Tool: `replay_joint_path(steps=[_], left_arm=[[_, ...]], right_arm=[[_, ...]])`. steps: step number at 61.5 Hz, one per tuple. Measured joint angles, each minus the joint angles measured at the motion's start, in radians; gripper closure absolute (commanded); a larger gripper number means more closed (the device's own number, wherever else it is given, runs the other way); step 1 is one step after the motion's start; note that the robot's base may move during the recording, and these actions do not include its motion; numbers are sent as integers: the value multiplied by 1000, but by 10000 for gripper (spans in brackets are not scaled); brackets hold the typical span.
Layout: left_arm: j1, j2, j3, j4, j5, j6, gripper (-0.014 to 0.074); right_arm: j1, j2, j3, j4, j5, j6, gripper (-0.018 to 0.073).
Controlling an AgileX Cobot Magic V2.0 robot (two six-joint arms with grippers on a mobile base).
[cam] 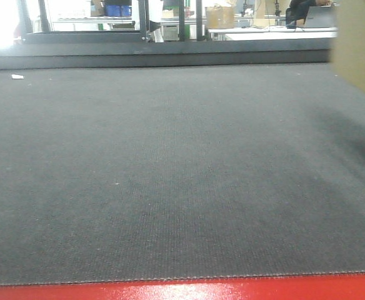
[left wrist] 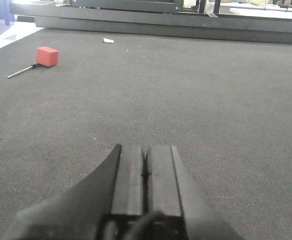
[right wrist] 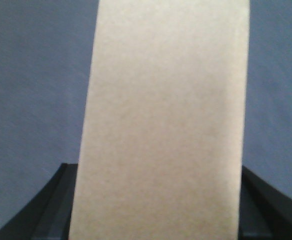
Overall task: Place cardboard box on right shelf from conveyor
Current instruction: 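Raise the held box with the right gripper clear of the conveyor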
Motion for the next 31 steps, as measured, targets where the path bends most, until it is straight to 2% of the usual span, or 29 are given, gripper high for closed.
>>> replay_joint_path(steps=[11,31], left_arm=[[0,0,0,0,0,0,713],[0,0,0,0,0,0,712]], right_arm=[[-62,-249,234,10,-83,-14,357],[-63,-705,520,51,-189,-20,357]])
